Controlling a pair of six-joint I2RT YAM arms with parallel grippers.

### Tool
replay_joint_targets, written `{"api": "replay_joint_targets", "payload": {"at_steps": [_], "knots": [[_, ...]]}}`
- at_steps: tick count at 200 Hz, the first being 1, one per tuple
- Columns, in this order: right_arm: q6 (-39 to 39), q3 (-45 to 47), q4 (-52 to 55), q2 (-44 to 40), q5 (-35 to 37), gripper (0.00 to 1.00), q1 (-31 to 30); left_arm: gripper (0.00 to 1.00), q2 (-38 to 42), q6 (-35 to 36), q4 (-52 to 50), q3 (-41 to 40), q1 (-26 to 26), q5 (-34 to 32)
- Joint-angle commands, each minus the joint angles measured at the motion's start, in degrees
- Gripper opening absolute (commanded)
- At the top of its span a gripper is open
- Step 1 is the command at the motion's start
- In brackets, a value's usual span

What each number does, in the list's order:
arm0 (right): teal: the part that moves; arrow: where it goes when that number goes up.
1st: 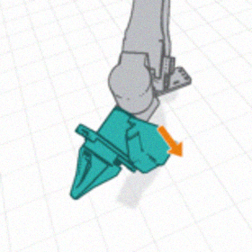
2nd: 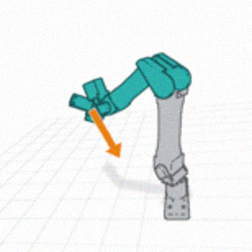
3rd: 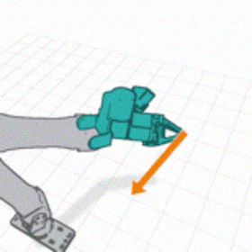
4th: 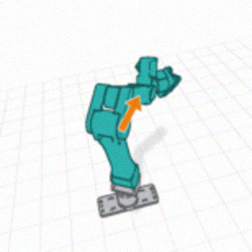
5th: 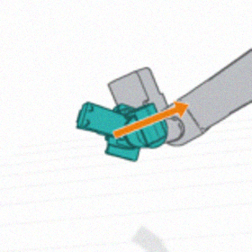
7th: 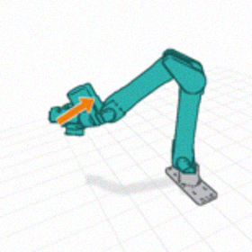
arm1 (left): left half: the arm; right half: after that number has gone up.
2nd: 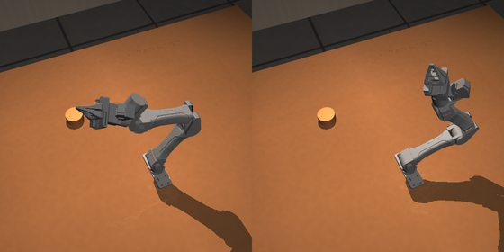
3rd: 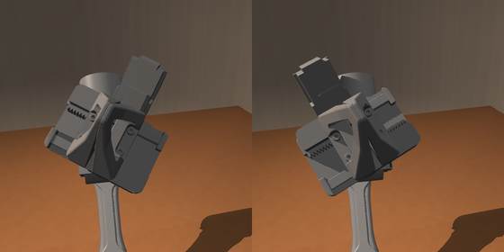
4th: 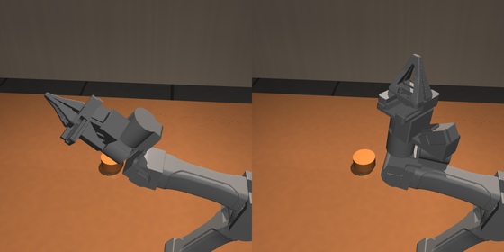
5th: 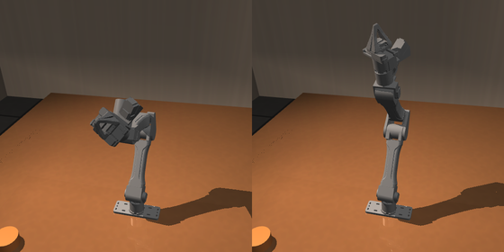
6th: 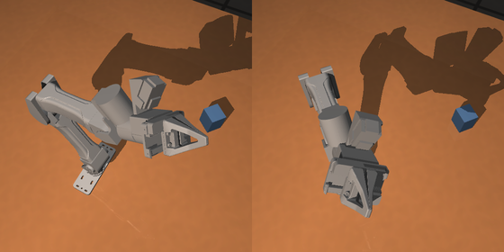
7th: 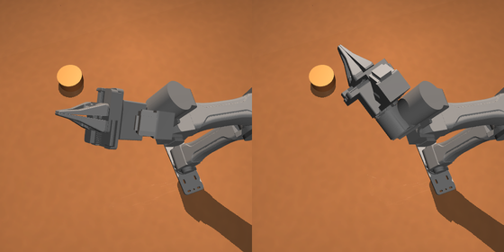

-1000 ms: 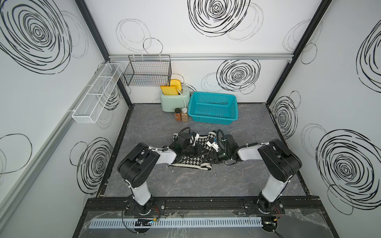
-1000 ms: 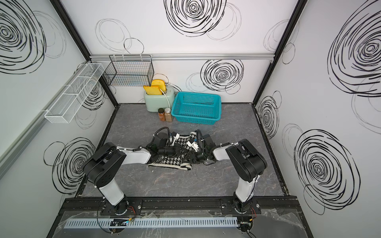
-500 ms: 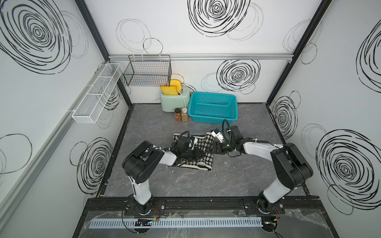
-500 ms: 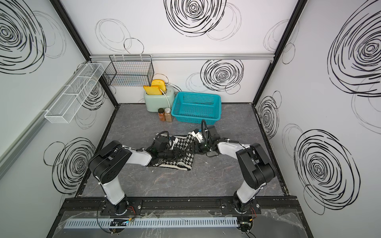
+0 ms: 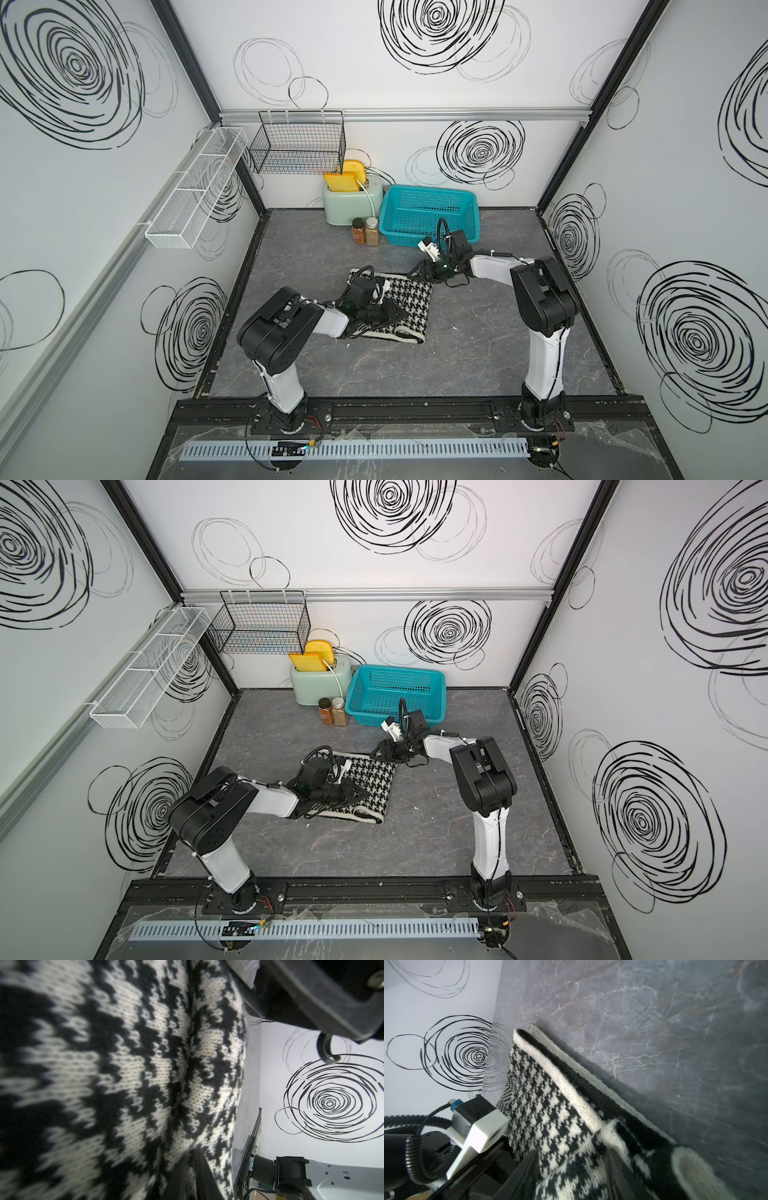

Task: Roll up the scarf and place it into the basket
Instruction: Roll the scarf at the center of the board.

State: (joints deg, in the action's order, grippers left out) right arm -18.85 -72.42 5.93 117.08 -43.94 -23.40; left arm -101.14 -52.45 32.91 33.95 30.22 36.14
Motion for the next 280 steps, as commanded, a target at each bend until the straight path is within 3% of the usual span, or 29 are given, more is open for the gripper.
{"api": "replay_joint_targets", "payload": {"at_steps": [1,33,62,87,110,141,172,202,230,280], "knots": [[1.90,0.49,1.55,1.08,1.55,0.54,-0.21,0.16,0.20,1.49,-2.40,-1.24,-0.94,0.11],[5.29,-2.30,7.22,1.17,7.04,0.60,-0.31,0.16,0.53,1.86,-3.29,-1.00,-0.76,-0.19],[9.01,-5.90,13.44,-8.81,17.32,0.76,-0.86,0.17,1.03,2.90,-4.45,-0.40,-0.21,-0.43],[8.36,-2.35,16.67,-16.98,20.65,0.81,-0.68,0.17,0.61,3.93,-5.16,-0.57,0.37,-0.98],[4.07,9.32,13.42,-24.60,16.62,0.82,0.28,0.17,0.42,3.93,-4.57,-1.95,1.02,-1.64],[-5.10,25.56,-0.21,-29.36,4.46,0.82,4.42,0.17,2.69,3.49,-4.83,-4.19,2.84,-3.20],[-7.02,28.48,-6.19,-24.20,-2.56,0.81,4.76,0.17,4.06,2.10,-4.54,-5.63,4.64,-4.70],[-10.51,32.78,-12.56,-22.38,-5.01,0.81,4.07,0.17,4.29,0.73,-4.18,-6.22,5.89,-6.21],[-17.34,38.71,-24.94,-20.08,-9.62,0.80,3.24,0.18,3.52,-0.64,-3.08,-6.82,6.74,-6.89],[-19.90,41.62,-31.79,-14.95,-11.11,0.74,1.64,0.18,3.65,-1.87,-2.92,-7.66,7.62,-7.84]]}}
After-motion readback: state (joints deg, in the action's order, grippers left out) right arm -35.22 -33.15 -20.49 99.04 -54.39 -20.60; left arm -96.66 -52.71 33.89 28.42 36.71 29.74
